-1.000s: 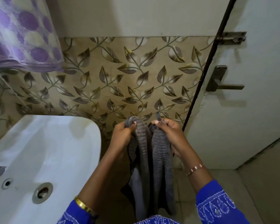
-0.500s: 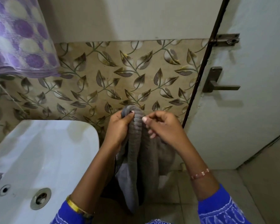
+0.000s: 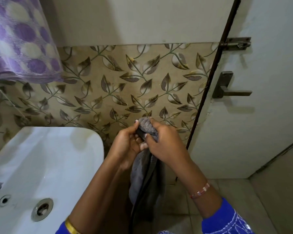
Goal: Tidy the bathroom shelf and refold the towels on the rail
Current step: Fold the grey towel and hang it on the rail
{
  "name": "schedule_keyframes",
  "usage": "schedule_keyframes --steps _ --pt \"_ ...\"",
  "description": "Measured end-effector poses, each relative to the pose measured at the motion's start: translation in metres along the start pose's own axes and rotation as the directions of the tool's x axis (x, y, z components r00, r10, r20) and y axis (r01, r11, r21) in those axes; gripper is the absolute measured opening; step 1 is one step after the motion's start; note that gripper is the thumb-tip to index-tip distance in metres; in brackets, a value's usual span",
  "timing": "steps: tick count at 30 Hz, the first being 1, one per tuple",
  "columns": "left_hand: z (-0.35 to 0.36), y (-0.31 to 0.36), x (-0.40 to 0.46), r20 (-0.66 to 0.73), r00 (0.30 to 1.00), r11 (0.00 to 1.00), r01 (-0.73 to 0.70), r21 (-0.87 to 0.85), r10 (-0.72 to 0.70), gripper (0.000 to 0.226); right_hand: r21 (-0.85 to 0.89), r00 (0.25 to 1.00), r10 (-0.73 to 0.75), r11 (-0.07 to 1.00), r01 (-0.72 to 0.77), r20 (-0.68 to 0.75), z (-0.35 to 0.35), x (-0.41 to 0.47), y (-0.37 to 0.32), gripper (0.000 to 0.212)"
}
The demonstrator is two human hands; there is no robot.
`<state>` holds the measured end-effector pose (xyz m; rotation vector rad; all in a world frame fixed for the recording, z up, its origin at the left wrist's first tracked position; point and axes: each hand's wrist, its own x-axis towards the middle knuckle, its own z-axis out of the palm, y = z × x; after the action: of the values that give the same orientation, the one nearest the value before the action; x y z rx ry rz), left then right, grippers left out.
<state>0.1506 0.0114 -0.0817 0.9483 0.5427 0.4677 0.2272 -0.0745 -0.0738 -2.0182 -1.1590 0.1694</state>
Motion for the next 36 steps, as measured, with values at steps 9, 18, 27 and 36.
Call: schedule_keyframes --steps 9,18,27,36 --pt "-0.008 -0.001 0.006 -0.17 0.985 0.983 0.012 0.185 0.02 0.029 0.138 0.971 0.233 0.965 -0.223 -0.06 -0.007 0.011 0.02 0.028" --pt "-0.039 0.017 0.019 -0.427 0.895 0.965 -0.017 0.261 0.131 0.023 0.645 0.749 0.661 0.594 -0.481 -0.05 -0.033 0.031 0.087 0.021" --pt "0.007 -0.002 0.004 -0.158 0.987 0.919 0.046 0.392 0.018 0.024 0.337 0.949 0.316 0.891 -0.304 0.021 -0.022 0.024 0.037 0.021" --pt "0.019 -0.013 -0.007 -0.17 0.985 0.967 0.07 0.246 -0.028 0.027 -0.064 0.994 0.113 0.991 -0.114 -0.009 0.002 0.008 0.013 0.015"
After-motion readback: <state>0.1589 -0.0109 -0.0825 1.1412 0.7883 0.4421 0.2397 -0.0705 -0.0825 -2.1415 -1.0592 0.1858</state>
